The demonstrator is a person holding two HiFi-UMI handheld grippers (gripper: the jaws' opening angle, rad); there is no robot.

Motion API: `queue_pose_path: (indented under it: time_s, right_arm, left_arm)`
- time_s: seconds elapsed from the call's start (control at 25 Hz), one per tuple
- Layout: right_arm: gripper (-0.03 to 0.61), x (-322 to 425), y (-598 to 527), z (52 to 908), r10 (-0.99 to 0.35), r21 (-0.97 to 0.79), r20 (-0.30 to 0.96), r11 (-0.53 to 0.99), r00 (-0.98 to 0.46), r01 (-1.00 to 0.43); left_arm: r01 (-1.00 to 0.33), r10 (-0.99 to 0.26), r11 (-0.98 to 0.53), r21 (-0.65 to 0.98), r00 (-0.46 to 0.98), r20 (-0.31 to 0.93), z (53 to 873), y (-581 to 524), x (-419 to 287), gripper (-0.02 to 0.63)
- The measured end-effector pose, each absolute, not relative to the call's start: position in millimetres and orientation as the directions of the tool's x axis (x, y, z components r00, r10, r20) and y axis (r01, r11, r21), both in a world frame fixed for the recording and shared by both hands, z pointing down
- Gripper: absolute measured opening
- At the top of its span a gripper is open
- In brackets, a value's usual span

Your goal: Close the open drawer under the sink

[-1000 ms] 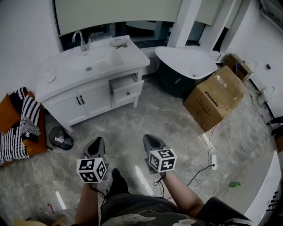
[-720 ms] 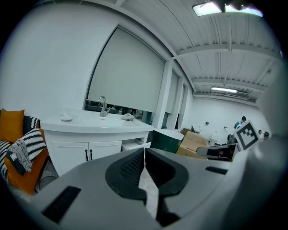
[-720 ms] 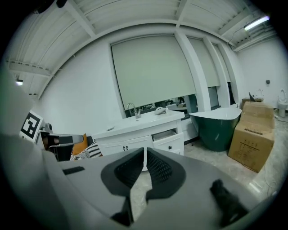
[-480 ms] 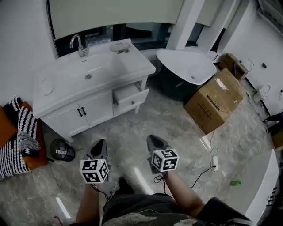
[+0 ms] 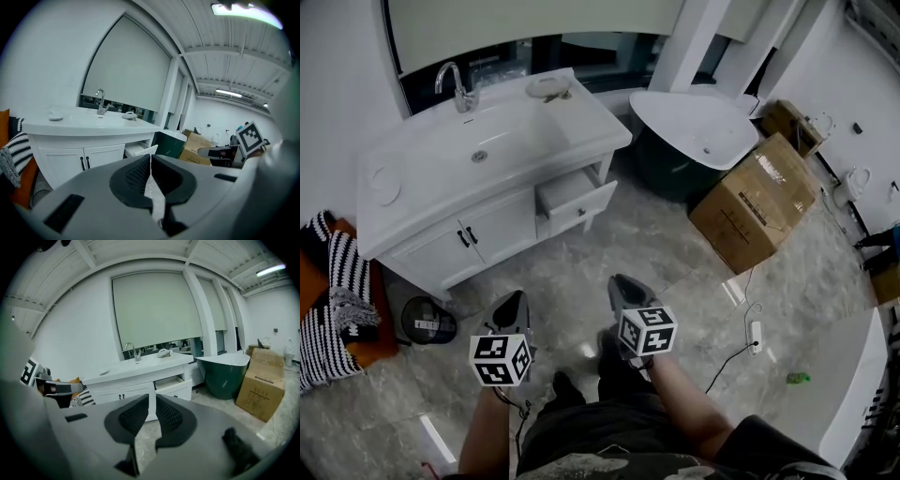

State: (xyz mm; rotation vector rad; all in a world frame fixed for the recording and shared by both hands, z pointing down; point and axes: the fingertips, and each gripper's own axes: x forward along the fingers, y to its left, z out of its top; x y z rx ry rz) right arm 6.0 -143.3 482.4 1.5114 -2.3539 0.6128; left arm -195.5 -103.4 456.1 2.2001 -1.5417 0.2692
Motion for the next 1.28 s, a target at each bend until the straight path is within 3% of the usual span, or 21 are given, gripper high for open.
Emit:
queue_pose_path:
  time_s: [0.16,0.28,0.96,1.28]
  right_arm:
    - [0.039,13.1,-166.8,499.5,-0.783,-0.199,0.464,0.364,-0.414,-0.91]
    - [0.137,13.8,-192.2,517.8,-0.759,-0.207,0.48,0.389,-0.44,-0.898]
    - [0.141,34.0,-363.3,625.5,-0.688,-0.125,0.545,0.499,-0.479,-0.858]
    - [0.141,24.9,-417.3,705.2,-0.687,-0.141,0.584,0.439,-0.433,-0.887]
  left_arm:
    - [-0.934,-0.842,-0.27,0.233,0.347,0.414,463.3,-117.1,-190.5,0.02]
    - [-0.944,-0.848,-0.235,0.232,0.316,0.426,473.5,-132.8,-189.8,0.02]
    - [-0.97,-0.856,-0.025,0.242,0.146,0.496,556.6,-266.0,-165.1,0.02]
    - [-0.971,-0.837,0.069,0.227,0.067,0.542,623.6,-293.7,-177.2,0.02]
